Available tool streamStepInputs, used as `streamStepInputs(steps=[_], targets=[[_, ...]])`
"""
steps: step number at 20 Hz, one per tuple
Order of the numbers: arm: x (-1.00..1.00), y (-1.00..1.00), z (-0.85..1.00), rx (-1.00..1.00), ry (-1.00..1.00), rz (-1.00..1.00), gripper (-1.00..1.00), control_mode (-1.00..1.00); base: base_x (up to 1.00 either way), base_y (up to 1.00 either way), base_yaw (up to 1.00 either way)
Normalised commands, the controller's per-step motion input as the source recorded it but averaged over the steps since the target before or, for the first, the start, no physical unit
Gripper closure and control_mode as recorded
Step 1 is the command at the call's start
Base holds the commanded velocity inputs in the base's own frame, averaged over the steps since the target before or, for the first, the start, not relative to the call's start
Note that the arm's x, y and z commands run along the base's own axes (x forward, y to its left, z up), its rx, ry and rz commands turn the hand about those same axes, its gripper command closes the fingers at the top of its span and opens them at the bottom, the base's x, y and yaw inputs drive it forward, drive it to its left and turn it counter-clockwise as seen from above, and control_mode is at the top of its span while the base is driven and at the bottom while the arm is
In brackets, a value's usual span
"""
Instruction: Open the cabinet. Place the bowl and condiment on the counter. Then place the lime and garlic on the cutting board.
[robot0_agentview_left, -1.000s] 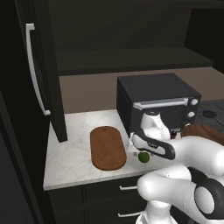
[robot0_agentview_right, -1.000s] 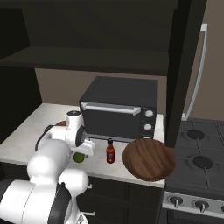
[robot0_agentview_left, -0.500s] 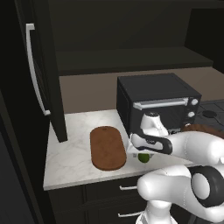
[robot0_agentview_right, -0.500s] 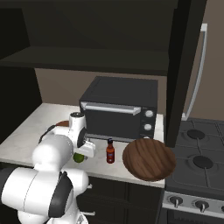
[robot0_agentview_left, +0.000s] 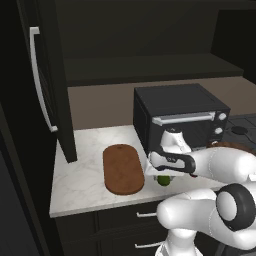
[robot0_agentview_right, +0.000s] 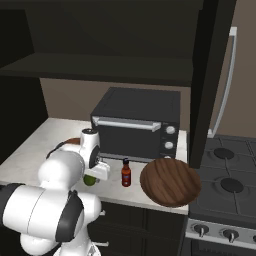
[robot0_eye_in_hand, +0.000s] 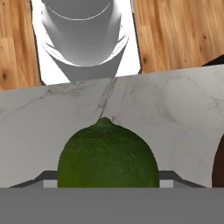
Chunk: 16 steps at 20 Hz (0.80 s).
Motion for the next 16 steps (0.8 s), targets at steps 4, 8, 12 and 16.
streamStepInputs(steps=[4, 8, 12, 16], targets=[[-0.05, 0.02, 0.1, 0.0, 0.0, 0.0, 1.0, -1.0, 0.0, 0.0, 0.0], [-0.04, 0.11, 0.26, 0.0, 0.0, 0.0, 1.0, -1.0, 0.0, 0.0, 0.0], [-0.02, 0.19, 0.28, 0.0, 0.0, 0.0, 1.0, -1.0, 0.0, 0.0, 0.0], [-0.04, 0.23, 0.23, 0.0, 0.0, 0.0, 1.0, -1.0, 0.0, 0.0, 0.0]])
